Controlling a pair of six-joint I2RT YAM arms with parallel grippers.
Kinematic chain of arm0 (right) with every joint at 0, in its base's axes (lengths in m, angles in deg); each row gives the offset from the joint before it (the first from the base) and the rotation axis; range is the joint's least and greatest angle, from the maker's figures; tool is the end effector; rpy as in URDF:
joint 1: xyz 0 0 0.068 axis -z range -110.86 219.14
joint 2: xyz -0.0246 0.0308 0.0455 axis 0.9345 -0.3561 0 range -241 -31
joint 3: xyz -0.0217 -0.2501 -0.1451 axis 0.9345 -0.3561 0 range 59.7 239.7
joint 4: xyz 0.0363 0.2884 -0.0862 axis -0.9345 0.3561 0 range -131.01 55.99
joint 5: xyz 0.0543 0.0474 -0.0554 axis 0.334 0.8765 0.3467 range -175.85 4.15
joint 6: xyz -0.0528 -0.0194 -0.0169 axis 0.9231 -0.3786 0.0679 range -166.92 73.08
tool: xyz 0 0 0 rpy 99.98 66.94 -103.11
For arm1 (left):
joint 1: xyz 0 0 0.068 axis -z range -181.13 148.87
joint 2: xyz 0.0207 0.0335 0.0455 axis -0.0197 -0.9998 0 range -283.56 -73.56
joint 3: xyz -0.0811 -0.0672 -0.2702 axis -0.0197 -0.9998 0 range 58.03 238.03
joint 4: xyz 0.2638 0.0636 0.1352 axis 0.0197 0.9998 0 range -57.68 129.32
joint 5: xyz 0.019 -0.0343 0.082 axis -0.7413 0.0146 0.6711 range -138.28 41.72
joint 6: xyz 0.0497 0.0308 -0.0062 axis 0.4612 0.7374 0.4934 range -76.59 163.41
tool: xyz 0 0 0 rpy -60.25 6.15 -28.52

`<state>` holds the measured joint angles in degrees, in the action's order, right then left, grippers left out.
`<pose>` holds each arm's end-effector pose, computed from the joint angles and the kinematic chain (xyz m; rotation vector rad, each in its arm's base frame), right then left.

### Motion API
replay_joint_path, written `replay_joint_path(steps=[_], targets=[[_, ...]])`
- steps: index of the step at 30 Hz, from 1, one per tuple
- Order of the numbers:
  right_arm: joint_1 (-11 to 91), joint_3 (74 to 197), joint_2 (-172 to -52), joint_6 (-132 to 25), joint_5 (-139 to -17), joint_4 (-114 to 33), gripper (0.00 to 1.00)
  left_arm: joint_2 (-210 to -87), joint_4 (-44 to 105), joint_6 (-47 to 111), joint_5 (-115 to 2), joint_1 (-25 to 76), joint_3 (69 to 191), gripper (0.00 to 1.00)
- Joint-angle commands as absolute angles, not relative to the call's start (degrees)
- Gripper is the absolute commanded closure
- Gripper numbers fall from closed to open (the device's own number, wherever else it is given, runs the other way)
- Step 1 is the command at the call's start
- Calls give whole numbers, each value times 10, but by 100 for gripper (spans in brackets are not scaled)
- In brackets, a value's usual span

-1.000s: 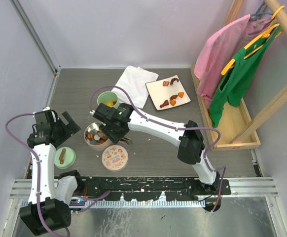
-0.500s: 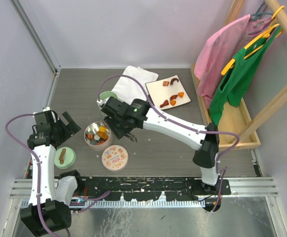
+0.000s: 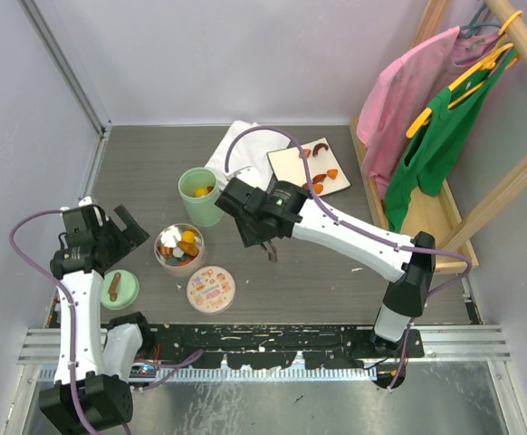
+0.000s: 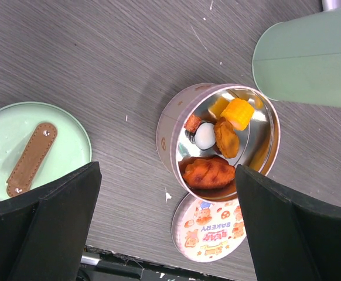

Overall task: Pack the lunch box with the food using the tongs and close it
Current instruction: Pick up the fake food from the plate.

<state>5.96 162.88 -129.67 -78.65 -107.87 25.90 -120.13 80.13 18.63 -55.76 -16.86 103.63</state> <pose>0.1939 0.3485 0.3740 -0.5708 2.4747 0.1251 0.1872 0.0470 0.2857 -0.7837 2.2954 -0.2300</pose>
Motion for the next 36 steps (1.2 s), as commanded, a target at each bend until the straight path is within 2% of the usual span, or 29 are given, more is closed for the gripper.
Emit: replay_joint_path(steps=[1,9,18,30,36], targets=[[90,1600,-1237,-821,-1128,262,55,-1183,782,190,-553,-163,1040,2],[222,1518,-1163,-744,-1069,195,55,-1192,781,187,-550,-163,1040,2],[347,1473,-1159,-645,-1031,145,53,-1213,785,188,-547,-163,1043,2],[420,1539,-1281,-560,-1005,117,53,-1216,785,189,-545,-163,1046,2],[420,1491,-1281,-573,-947,127,52,-1220,785,189,-542,-163,1046,2]])
